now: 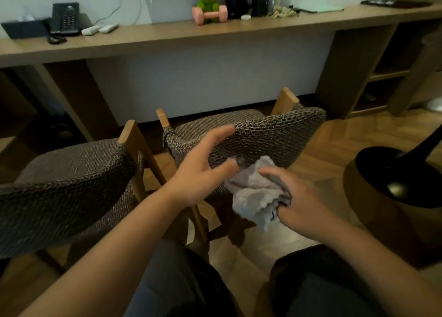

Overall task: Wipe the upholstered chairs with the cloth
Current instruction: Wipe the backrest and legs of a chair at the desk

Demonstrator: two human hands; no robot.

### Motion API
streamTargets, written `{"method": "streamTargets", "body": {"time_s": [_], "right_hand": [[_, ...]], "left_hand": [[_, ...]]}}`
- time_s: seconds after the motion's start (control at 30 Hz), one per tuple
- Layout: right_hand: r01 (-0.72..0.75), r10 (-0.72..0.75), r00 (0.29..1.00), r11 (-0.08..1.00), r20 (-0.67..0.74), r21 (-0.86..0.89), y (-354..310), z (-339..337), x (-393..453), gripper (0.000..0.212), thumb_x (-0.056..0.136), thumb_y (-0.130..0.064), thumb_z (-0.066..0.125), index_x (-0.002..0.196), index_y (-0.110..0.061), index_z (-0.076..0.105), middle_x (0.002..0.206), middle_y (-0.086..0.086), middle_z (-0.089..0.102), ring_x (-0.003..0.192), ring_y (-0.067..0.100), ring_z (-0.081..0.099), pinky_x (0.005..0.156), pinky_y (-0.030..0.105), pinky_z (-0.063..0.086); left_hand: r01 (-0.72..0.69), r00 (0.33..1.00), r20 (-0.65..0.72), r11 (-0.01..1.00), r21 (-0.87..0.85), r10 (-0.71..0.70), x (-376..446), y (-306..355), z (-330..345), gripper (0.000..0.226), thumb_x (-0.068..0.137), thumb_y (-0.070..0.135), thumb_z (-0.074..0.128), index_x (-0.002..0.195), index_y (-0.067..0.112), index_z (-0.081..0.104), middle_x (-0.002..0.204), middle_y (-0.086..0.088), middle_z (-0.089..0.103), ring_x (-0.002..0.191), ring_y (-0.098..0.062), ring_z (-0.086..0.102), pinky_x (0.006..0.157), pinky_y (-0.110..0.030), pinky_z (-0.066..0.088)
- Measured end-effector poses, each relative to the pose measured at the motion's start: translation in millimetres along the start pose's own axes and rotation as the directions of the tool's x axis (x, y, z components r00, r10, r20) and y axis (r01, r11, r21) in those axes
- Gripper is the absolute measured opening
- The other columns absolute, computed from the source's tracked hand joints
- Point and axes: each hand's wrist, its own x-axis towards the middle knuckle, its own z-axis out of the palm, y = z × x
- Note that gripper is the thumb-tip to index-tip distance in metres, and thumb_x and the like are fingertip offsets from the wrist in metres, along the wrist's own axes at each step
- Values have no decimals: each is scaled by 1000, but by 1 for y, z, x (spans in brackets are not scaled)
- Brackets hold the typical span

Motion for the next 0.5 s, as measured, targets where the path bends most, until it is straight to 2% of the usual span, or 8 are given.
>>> {"method": "streamTargets", "body": {"time_s": [0.07, 0.13, 0.2, 0.27, 0.33, 0.4, 0.43, 0.5], "right_hand": [[29, -31, 996, 999, 77, 32, -19, -17, 1, 70, 76, 4, 61, 120, -47, 42, 115, -24, 52, 103, -6, 56, 83, 16, 50], [62, -63, 997, 998, 55, 15, -36, -27, 8, 66, 77, -3, 69, 124, -41, 42, 110, -20, 59, 98, -4, 61, 82, 19, 52], [61, -61, 998, 998, -19, -9, -49, -32, 20, 69, 75, -6, 72, 126, -40, 42, 104, -15, 63, 94, -2, 63, 82, 20, 52], [60, -62, 998, 997, -34, -43, -60, -32, 34, 72, 72, -10, 75, 130, -36, 41, 100, -13, 63, 92, 1, 64, 85, 22, 52], [72, -69, 997, 995, 36, -71, -66, -30, 44, 72, 72, -17, 78, 133, -32, 42, 98, -10, 64, 94, 3, 63, 89, 25, 52], [96, -93, 995, 992, 36, -79, -68, -34, 54, 63, 75, -25, 77, 130, -30, 47, 95, -12, 66, 94, 1, 63, 88, 22, 51], [111, -114, 993, 992, -40, -66, -66, -39, 60, 53, 77, -28, 74, 126, -29, 51, 93, -15, 66, 94, 0, 62, 87, 20, 51], [115, -131, 954, 990, -268, -77, -57, -50, 73, 33, 85, -28, 65, 117, -24, 58, 92, -18, 63, 95, 4, 62, 86, 22, 50]], "left_hand": [[63, 989, 133, 997, -42, -57, -18, 12, 6, 91, 78, 35, 75, 150, 35, 20, 144, 22, 42, 136, 6, 33, 111, -22, 28], [203, 958, 237, 968, -147, -164, -28, 17, 10, 118, 72, 23, 83, 153, 35, -2, 134, 21, 53, 126, 5, 47, 108, -24, 39], [311, 936, 248, 915, -258, -248, -36, 13, 13, 130, 68, 14, 85, 151, 34, -12, 123, 21, 57, 114, 3, 58, 99, -24, 48], [350, 933, 194, 891, -291, -303, -39, 8, 17, 129, 65, 14, 88, 152, 36, -5, 122, 25, 51, 111, 5, 59, 95, -22, 50], [346, 938, 105, 898, -273, -330, -40, 1, 24, 110, 65, 12, 88, 148, 35, 19, 121, 19, 57, 111, -1, 59, 96, -26, 50], [315, 945, 14, 899, -305, -327, -42, -6, 31, 67, 71, 2, 80, 128, 24, 53, 110, 11, 70, 106, -8, 65, 86, -23, 55], [322, 936, -26, 885, -337, -350, -45, -10, 34, 51, 74, 0, 77, 114, 26, 61, 104, 11, 73, 101, -7, 67, 78, -19, 55], [352, 889, -110, 816, -459, -445, -49, -18, 42, 38, 77, 2, 74, 101, 30, 63, 97, 10, 74, 91, -5, 69, 71, -16, 54]]}}
